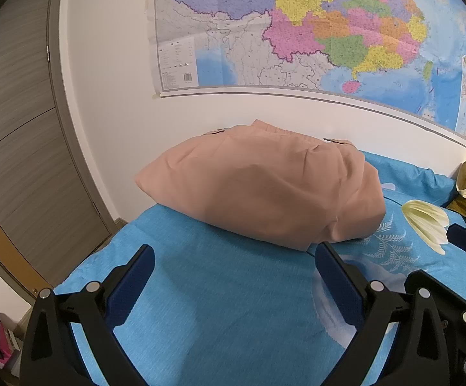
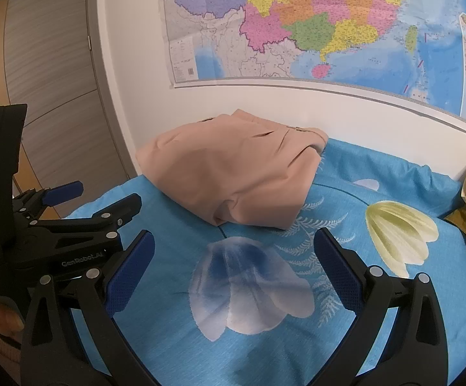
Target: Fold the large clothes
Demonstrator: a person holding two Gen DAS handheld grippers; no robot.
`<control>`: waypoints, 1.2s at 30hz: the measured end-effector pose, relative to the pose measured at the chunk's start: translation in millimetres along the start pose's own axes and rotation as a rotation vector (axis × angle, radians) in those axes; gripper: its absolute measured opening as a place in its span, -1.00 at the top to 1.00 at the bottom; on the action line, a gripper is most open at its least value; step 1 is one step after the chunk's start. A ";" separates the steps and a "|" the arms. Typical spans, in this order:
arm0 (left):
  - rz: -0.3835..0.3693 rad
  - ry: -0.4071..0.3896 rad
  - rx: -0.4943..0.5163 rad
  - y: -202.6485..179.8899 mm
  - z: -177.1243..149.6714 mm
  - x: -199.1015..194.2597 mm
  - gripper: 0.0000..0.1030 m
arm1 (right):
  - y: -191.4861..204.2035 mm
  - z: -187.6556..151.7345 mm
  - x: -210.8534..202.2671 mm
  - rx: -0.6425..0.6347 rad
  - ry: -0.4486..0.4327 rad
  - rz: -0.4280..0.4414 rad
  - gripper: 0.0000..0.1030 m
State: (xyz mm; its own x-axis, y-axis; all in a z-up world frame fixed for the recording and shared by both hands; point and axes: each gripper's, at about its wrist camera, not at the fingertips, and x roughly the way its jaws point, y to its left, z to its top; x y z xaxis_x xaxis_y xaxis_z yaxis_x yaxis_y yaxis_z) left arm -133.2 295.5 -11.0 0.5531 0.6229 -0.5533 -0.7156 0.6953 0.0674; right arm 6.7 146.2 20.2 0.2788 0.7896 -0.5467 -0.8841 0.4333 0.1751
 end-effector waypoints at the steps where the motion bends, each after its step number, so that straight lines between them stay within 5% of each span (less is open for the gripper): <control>1: 0.000 0.000 0.001 0.4 0.1 -0.1 -0.87 | 0.6 0.0 -0.5 -0.001 0.000 0.001 -0.90; 36: -0.004 0.002 0.004 -2.5 1.8 -1.7 -0.87 | -1.1 2.2 -0.3 0.003 0.002 0.007 -0.90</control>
State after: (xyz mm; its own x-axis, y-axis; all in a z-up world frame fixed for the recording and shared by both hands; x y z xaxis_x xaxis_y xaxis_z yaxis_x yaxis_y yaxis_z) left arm -131.5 293.4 -8.7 0.5551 0.6195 -0.5550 -0.7117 0.6992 0.0686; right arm 8.4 146.4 22.0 0.2722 0.7919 -0.5467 -0.8847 0.4294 0.1815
